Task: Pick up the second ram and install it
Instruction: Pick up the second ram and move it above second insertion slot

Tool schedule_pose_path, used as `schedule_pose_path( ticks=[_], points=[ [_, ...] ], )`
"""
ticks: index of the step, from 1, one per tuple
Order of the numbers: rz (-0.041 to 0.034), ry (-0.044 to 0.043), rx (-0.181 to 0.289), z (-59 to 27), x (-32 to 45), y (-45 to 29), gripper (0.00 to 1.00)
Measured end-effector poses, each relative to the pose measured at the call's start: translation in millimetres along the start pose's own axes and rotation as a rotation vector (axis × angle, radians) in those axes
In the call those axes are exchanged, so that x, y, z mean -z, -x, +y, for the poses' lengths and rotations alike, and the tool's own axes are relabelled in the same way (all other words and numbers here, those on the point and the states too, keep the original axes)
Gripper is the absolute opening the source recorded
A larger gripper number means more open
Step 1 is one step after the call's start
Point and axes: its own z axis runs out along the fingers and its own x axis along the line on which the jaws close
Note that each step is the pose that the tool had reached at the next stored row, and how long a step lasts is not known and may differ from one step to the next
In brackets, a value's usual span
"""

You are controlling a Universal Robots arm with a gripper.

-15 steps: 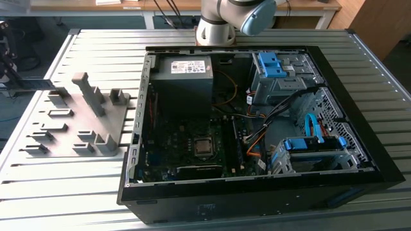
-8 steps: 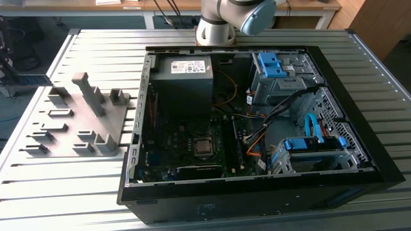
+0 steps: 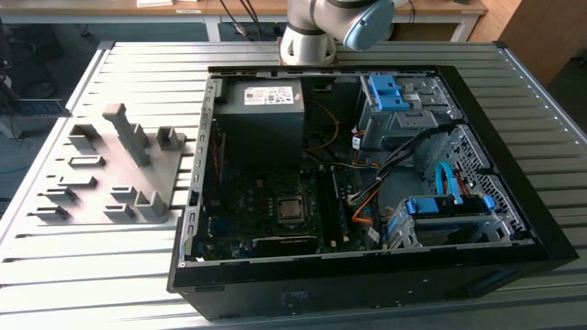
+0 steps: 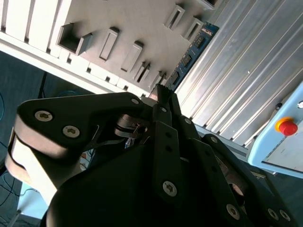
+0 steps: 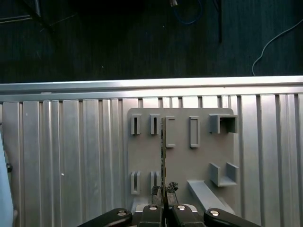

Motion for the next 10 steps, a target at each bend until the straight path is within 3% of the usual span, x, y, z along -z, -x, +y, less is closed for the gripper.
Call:
schedule_pose_path(
  ticks=[10],
  points=[
    [0.0000, 0.0000, 0.000, 0.1, 13.4, 0.3, 0.14]
  ],
)
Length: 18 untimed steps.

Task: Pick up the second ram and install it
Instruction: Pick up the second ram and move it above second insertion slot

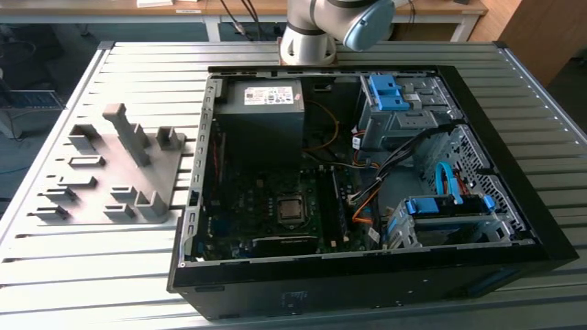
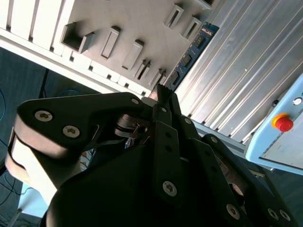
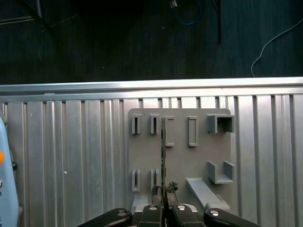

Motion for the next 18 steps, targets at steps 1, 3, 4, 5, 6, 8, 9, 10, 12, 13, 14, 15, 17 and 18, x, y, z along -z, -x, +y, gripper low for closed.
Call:
schedule_pose_path(
  ticks=[1, 3, 4, 5, 6, 8, 9, 10, 12, 13, 14, 15, 17, 18],
  points=[
    [0.0000, 0.0001, 0.000, 0.0, 1.2, 0.0, 0.14],
    [0.0000, 0.0000, 0.000, 0.0, 3.7, 0.1, 0.14],
    [0.0000, 0.0001, 0.000, 0.0, 5.3, 0.1, 0.14],
    [0.0000, 0.0001, 0.000, 0.0, 6.6, 0.2, 0.14],
    [-0.0001, 0.0000, 0.000, 0.0, 7.9, 0.2, 0.14],
    [0.0000, 0.0001, 0.000, 0.0, 10.7, 0.2, 0.14],
    [0.0000, 0.0000, 0.000, 0.1, 12.2, 0.3, 0.14],
    [0.0000, 0.0000, 0.000, 0.1, 13.7, 0.3, 0.14],
    [0.0000, 0.0000, 0.000, 0.1, 16.7, 0.3, 0.14],
    [-0.0001, 0.0000, 0.000, 0.1, 18.1, 0.4, 0.14],
    [0.0000, 0.0000, 0.000, 0.1, 19.5, 0.4, 0.14],
    [0.0000, 0.0000, 0.000, 0.1, 20.8, 0.4, 0.14],
    [0.0000, 0.0000, 0.000, 0.2, 23.4, 0.5, 0.14],
    [0.0000, 0.0000, 0.000, 0.2, 24.8, 0.5, 0.14]
  ],
)
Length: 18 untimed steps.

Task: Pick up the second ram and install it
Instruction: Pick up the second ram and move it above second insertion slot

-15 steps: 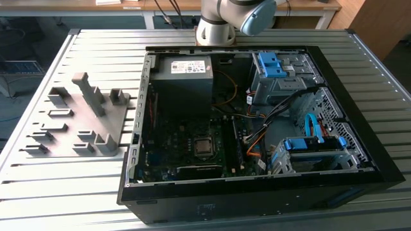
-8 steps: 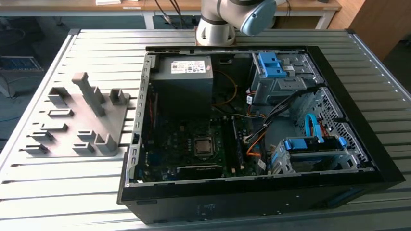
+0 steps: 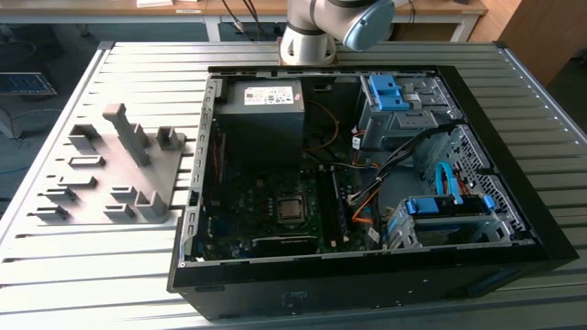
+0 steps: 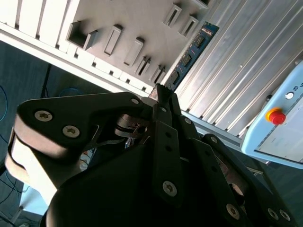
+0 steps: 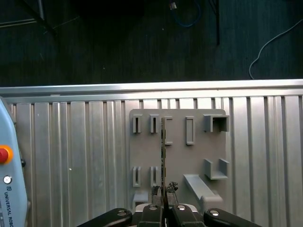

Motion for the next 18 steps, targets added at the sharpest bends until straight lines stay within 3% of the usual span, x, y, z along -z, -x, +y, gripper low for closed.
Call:
schedule_pose_path(
  ticks=[18],
  points=[
    [0.0000, 0.0000, 0.000, 0.2, 22.8, 0.5, 0.14]
  ],
)
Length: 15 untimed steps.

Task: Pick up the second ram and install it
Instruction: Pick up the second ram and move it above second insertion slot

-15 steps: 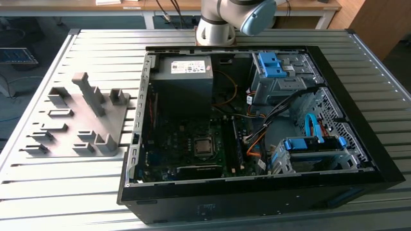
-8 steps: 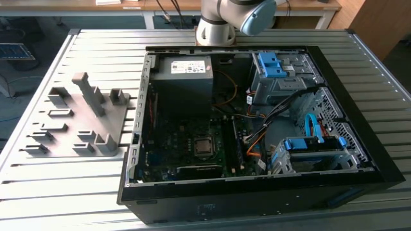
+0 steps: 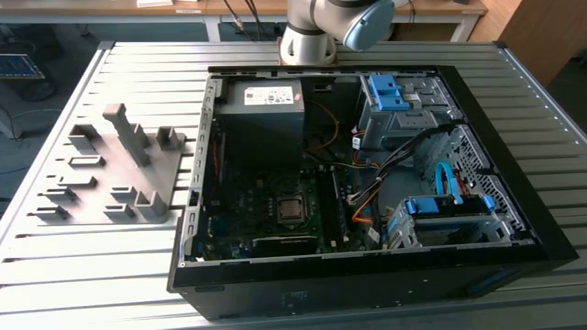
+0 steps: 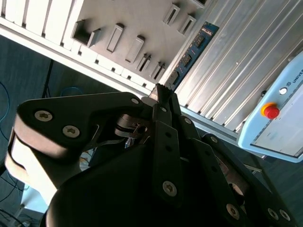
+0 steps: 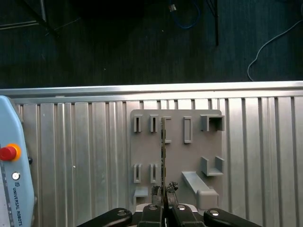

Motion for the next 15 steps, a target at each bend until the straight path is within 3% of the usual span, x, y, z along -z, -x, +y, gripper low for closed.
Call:
schedule_pose_path(
  ticks=[15],
  points=[
    [0.0000, 0.0000, 0.000, 0.1, 19.6, 0.4, 0.14]
  ],
)
